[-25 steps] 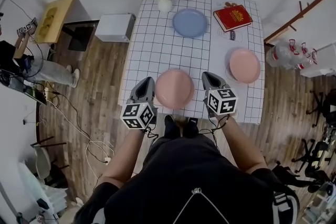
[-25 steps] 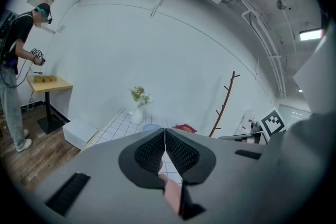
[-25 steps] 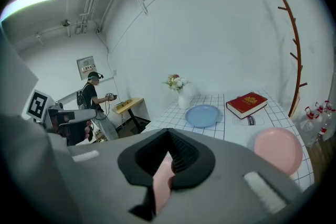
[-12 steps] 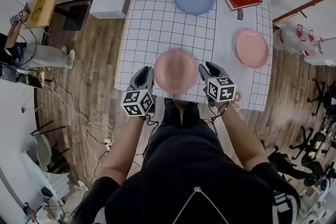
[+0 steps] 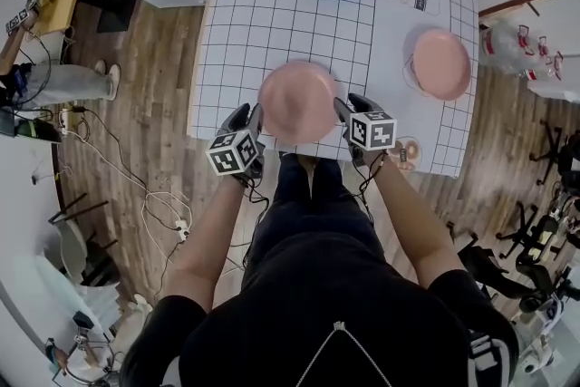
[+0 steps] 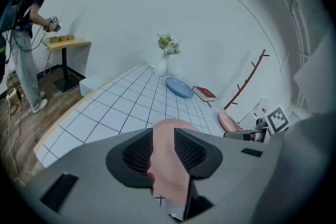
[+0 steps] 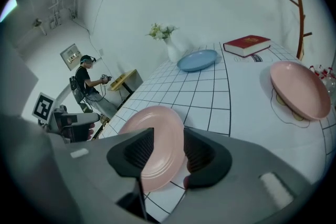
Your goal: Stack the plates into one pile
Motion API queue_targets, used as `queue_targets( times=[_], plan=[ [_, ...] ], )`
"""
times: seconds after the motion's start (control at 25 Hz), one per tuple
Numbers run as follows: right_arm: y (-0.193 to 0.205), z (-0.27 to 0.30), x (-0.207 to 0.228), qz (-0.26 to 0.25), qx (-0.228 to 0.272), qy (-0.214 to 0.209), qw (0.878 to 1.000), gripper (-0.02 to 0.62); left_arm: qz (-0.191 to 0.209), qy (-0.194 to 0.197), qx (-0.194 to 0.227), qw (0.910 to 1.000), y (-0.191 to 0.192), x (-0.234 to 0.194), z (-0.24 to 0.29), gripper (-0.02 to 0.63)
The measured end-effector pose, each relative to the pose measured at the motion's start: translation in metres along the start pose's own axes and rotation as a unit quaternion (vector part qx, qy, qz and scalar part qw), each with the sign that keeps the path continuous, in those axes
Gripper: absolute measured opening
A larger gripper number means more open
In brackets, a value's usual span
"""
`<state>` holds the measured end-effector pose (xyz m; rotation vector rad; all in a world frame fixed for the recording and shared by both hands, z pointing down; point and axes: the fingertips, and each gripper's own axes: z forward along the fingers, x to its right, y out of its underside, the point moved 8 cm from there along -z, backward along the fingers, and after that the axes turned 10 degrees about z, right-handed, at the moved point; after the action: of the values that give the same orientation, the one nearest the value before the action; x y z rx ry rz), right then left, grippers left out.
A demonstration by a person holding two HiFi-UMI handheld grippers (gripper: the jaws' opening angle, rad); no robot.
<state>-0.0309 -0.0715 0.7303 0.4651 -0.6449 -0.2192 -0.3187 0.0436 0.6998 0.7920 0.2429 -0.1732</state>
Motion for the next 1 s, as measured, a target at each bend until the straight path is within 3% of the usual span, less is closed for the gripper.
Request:
queue_targets(
  times=[0.44,0.8,1.0],
  plan=[
    [0.023,0.041,0.030,0.044,-0.035,0.027,0.998,0.181,-0.089,-0.009,-0.083,0.9925,0.049,-0.031,0.056,0.103],
    [0.037,0.053,0.039,0.086,-0.044,0.012,0.995,0.176,-0.139,-0.001,-0.077,0.9873,0.063,-0.033,0.076,0.103],
    [0.046,0.058,0.037,0.096,-0.052,0.014,0.994,0.087,-0.168,0.004,-0.075,0.9830,0.069,-0.032,0.081,0.100]
  ],
)
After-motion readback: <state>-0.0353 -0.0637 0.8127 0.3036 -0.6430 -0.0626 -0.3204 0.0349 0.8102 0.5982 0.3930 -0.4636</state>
